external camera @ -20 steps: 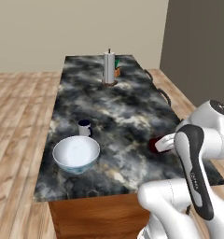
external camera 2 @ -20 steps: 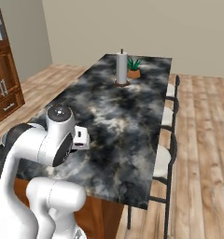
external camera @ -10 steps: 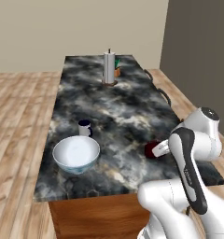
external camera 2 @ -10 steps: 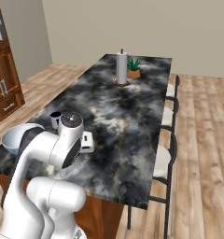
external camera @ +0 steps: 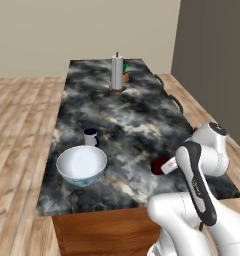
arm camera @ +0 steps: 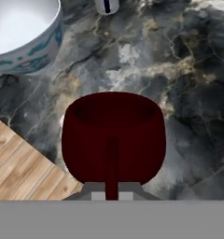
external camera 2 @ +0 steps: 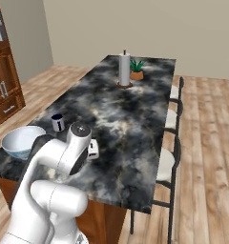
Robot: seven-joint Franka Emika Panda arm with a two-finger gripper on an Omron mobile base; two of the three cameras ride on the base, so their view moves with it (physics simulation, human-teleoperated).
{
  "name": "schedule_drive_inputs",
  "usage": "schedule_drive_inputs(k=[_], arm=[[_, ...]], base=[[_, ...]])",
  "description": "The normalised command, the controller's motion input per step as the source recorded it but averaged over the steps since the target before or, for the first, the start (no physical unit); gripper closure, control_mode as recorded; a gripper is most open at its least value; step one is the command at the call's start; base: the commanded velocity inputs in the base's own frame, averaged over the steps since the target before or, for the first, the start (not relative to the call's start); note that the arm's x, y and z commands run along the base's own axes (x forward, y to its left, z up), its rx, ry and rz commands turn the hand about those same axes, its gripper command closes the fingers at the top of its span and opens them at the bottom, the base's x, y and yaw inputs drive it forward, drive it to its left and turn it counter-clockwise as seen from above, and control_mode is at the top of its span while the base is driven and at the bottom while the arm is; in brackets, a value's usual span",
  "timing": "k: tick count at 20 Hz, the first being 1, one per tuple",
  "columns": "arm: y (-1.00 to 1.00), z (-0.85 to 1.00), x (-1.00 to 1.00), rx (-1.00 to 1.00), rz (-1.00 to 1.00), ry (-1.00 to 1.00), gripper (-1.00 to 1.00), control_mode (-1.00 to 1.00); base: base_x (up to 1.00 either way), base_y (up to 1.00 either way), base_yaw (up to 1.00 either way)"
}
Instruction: Clear the mugs and bowl far away from the sink.
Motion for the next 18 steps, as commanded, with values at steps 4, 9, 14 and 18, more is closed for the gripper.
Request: schedule_drive_inputs(k=[4,9,14,18], arm=[[0.0,-0.41,0.39,0.0,0.09,0.0,1.0,-1.0],[0.0,-0.41,0.44,0.0,0.08,-0.01,1.0,-1.0],[0.0,-0.29,0.54,0.0,0.07,-0.01,1.0,-1.0],[0.0,-0.29,0.52,0.0,0.07,-0.01,1.0,-1.0]], base=[[0.0,0.0,0.0],[0.0,0.0,0.0],[0.0,0.0,0.0],[0.0,0.0,0.0]])
